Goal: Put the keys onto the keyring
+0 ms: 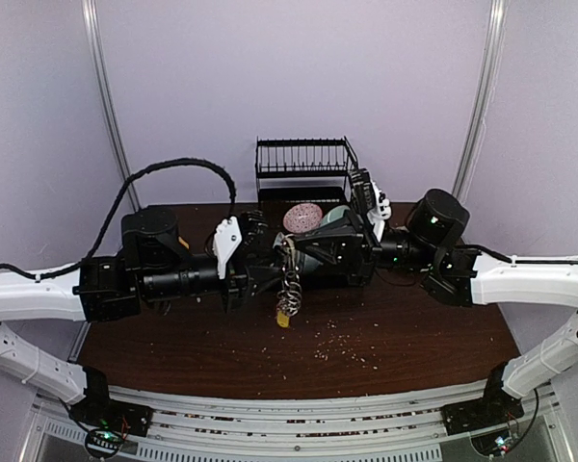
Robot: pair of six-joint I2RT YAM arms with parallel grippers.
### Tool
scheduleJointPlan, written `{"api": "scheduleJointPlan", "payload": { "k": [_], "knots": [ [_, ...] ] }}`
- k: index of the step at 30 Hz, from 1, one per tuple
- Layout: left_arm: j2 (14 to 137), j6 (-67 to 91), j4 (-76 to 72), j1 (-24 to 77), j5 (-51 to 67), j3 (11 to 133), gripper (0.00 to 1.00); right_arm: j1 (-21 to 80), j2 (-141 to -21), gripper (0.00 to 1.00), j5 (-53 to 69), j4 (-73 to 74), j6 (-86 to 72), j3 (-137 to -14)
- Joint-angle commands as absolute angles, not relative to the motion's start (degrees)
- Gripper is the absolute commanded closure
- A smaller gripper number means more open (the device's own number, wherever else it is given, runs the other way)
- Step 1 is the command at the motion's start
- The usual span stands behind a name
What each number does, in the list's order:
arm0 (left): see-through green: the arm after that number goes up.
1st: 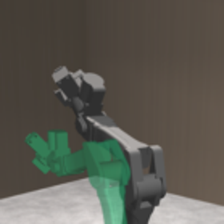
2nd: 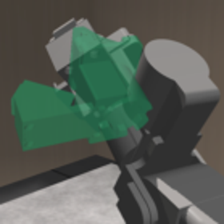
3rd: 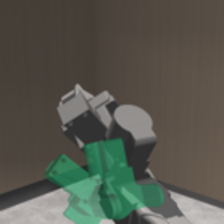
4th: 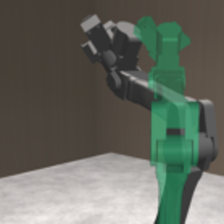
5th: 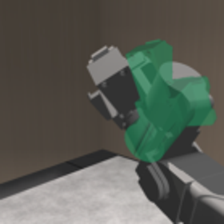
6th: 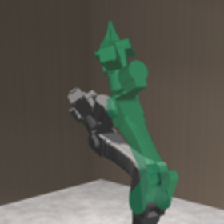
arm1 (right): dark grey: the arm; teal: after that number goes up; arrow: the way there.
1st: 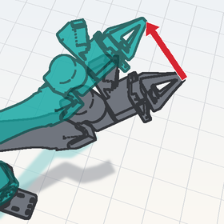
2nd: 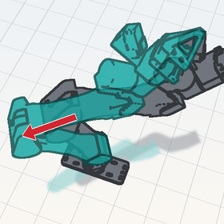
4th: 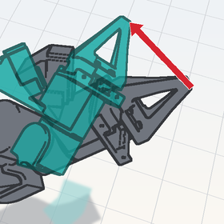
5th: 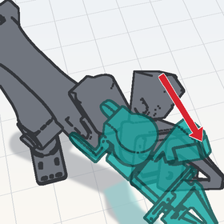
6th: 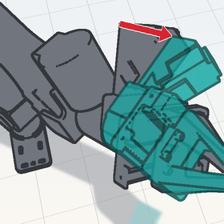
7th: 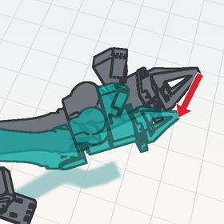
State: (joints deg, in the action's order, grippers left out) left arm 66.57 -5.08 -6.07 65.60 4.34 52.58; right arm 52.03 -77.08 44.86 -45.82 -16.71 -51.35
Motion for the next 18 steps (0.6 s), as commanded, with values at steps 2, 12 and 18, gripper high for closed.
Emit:
{"api": "scheduleJointPlan", "payload": {
  "k": [2, 12, 18],
  "knots": [
    [67.9, -4.2, -13.2, 65.4, 4.8, 53.2, 0.69, 52.5, -75.8, 1.0, 44.2, -49.7, -17.8, -51.1],
    [67.9, -2.7, -16.9, 65.3, 10.2, 51.4, 1.0, 52.8, -75.6, 1.0, 40.5, -53.6, -20.0, -49.5],
    [72.0, 0.0, -17.4, 65.4, 11.2, 52.5, 1.0, 56.0, -75.4, 1.0, 26.3, -62.2, -23.0, -46.0]
  ]
}}
